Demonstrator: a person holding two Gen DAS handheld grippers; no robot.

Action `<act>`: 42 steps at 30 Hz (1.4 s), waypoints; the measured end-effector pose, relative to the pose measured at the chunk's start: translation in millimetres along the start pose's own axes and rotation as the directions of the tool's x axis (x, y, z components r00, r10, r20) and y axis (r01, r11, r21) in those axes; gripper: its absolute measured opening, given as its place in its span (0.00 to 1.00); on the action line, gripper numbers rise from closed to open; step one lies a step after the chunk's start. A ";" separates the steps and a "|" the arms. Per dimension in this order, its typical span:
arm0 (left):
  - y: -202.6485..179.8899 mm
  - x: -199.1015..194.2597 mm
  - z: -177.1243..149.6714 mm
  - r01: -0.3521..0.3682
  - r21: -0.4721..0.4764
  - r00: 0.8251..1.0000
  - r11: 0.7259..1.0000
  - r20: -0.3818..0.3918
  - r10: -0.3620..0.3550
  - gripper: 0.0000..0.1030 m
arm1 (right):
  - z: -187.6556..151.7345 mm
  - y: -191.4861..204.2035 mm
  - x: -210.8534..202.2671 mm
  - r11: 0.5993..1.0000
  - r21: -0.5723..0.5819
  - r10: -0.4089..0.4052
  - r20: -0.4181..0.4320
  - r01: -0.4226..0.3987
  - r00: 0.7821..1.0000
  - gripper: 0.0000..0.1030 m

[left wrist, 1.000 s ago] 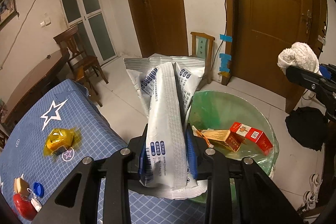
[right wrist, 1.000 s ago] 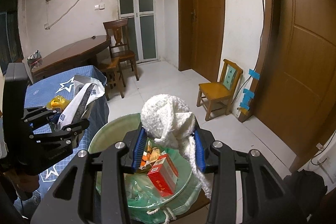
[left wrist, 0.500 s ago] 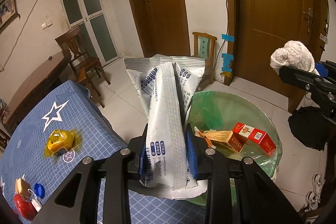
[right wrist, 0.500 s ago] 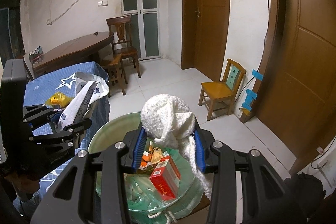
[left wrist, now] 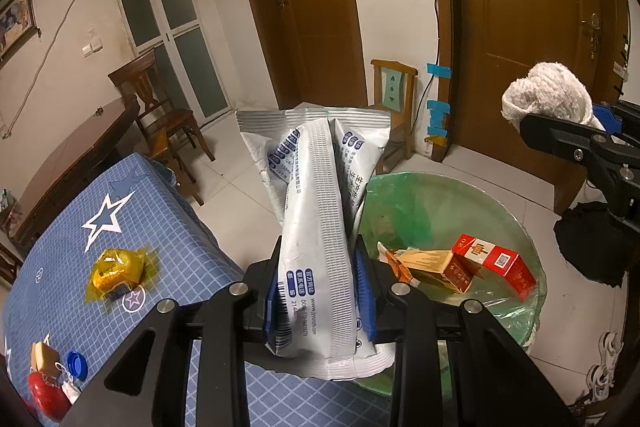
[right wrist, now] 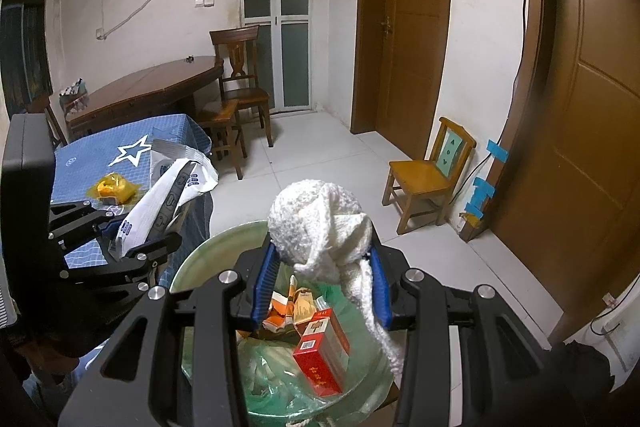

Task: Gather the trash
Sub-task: 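Open both tools to drop the towel and snack bag into the bin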

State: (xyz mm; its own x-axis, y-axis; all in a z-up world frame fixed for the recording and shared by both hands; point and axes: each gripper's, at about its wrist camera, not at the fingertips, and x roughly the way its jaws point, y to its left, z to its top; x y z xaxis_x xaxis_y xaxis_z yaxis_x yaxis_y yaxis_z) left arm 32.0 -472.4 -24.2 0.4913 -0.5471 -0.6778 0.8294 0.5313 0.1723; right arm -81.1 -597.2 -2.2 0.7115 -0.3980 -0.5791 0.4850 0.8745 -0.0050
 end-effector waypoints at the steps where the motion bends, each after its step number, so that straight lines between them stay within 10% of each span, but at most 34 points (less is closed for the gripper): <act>1: 0.1 0.3 0.1 0.000 0.000 1.000 1.000 -0.001 0.000 0.32 | 0.6 0.3 0.8 1.000 -0.001 0.001 -0.001 -0.001 1.000 0.37; 12: -0.7 15.2 8.7 0.026 0.005 0.999 1.000 -0.025 -0.026 0.34 | 8.1 6.5 8.3 0.999 -0.035 0.036 -0.013 -0.037 0.999 0.41; 16: 3.9 26.2 12.8 0.051 -0.001 0.997 0.999 -0.058 -0.051 0.60 | 10.8 2.1 11.3 0.999 -0.035 0.028 -0.005 -0.028 1.000 0.58; 42: 35.4 -2.0 -19.7 -0.024 -0.065 0.999 0.998 -0.027 0.022 0.61 | 9.4 17.5 -5.6 0.999 -0.018 0.048 0.022 -0.047 0.999 0.58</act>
State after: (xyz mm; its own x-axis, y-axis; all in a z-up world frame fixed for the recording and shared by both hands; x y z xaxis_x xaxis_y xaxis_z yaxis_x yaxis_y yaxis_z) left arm 55.1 -439.8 -30.8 0.5023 -0.5178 -0.6926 0.7985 0.5850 0.1417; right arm -71.8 -582.3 8.6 0.7448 -0.3616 -0.5608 0.4414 0.8973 0.0076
